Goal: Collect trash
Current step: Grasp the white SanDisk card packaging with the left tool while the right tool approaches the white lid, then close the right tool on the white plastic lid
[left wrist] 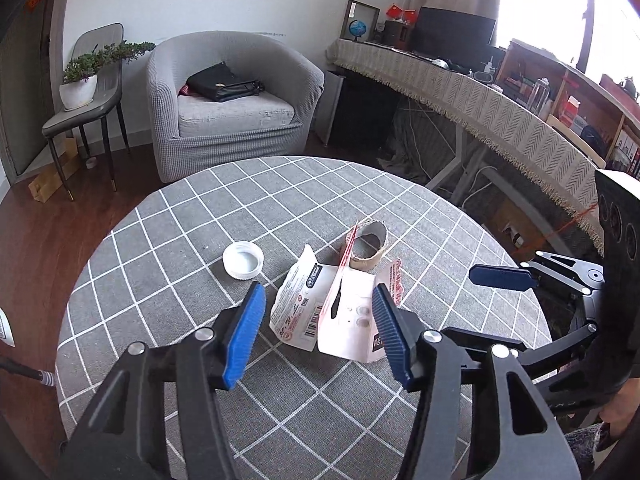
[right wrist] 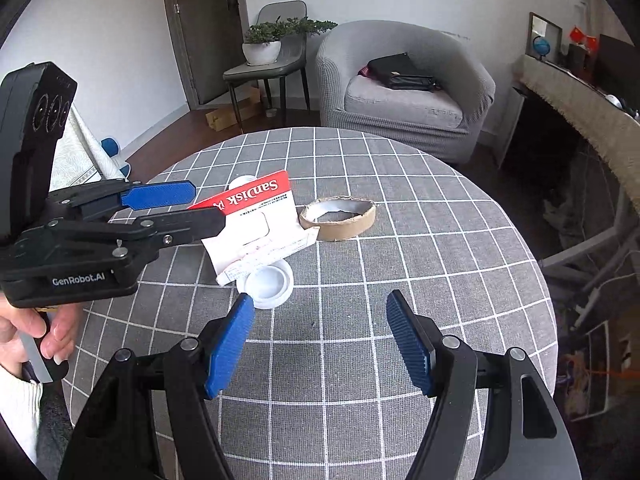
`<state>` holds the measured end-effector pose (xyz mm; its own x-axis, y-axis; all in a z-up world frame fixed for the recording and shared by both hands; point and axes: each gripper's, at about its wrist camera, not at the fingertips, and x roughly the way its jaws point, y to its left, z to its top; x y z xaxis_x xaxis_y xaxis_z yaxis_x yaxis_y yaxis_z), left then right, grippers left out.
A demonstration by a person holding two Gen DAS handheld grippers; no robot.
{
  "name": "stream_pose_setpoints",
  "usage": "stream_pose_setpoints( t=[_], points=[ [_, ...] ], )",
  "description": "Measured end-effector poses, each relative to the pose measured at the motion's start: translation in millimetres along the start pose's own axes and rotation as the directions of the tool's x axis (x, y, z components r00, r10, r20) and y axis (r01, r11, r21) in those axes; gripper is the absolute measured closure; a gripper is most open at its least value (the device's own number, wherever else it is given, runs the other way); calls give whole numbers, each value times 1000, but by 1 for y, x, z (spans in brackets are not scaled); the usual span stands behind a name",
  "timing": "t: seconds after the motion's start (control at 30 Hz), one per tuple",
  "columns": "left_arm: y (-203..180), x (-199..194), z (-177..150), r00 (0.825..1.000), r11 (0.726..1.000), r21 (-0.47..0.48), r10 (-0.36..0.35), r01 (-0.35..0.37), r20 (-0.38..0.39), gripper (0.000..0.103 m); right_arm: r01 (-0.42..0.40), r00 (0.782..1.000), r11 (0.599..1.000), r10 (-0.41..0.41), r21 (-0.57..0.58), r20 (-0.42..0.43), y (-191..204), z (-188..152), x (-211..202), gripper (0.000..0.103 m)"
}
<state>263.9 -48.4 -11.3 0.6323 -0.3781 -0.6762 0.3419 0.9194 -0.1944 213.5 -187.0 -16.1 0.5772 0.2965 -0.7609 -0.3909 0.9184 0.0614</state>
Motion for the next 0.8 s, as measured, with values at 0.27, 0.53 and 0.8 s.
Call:
stream_pose_setpoints(
  t=[0.27,0.53,0.8],
  points=[
    [-5,23,7,999,999,-23,-42,42,-32,62,-25,1000,1000,25,-5,-16,-9,2,3,32],
    [-4,39,8,997,999,-21,-47,46,-68,91,-64,996,998,63,-26,-56,-5,8,19,24],
    [4,23,10,996,997,-22,-70,69,-53,101,-59,996,997,55,-57,-77,8,14,31,23]
  ],
)
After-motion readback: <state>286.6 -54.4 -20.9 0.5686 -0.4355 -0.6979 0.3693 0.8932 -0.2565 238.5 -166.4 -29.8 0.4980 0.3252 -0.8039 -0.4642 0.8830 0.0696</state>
